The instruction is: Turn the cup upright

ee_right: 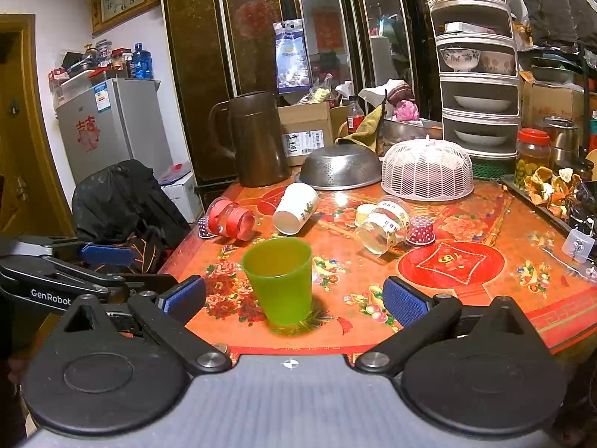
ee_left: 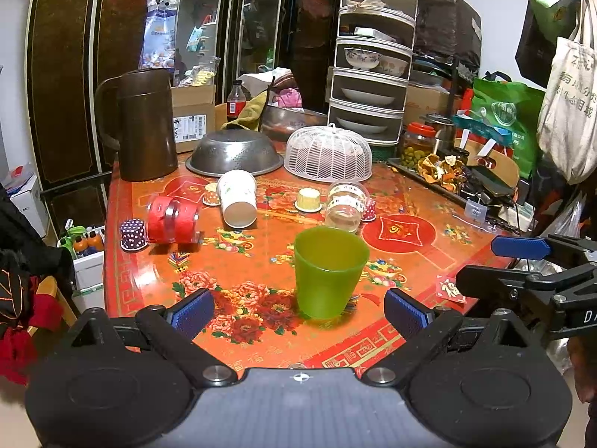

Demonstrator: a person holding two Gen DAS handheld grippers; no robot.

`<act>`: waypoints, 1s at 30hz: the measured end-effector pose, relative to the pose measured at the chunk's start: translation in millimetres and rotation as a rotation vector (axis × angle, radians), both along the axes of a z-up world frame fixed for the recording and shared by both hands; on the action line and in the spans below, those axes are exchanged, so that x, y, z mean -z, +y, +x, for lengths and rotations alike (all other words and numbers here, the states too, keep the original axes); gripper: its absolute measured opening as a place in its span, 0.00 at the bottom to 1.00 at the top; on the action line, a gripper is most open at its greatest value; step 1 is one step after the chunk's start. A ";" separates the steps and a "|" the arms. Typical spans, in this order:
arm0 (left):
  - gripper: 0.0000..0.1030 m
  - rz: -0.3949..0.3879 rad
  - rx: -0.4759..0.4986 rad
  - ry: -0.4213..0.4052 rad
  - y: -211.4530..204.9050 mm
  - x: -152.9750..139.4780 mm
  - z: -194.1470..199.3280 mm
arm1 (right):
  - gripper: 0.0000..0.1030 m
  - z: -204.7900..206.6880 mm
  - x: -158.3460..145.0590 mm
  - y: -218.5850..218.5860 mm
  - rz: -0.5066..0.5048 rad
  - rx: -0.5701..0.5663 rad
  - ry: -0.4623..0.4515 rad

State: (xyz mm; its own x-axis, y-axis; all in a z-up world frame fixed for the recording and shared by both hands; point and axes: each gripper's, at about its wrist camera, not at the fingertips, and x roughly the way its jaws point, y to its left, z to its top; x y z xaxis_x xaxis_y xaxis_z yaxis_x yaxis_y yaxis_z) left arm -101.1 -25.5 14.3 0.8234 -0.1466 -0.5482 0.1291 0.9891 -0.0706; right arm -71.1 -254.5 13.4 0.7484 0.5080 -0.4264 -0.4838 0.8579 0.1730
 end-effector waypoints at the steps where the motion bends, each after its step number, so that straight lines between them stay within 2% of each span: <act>1: 0.96 0.000 0.000 0.000 0.4 0.1 0.0 | 0.99 0.0 0.1 -0.3 0.001 0.000 0.000; 30: 0.96 -0.002 0.007 0.004 -3.2 2.2 0.2 | 0.99 0.5 1.8 -0.4 0.004 -0.005 0.001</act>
State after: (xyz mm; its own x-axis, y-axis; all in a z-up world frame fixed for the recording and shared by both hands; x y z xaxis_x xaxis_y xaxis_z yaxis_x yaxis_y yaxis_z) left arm -100.9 -28.7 12.1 0.8201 -0.1533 -0.5513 0.1357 0.9881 -0.0729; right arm -70.6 -255.0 11.6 0.7457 0.5135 -0.4246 -0.4878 0.8548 0.1771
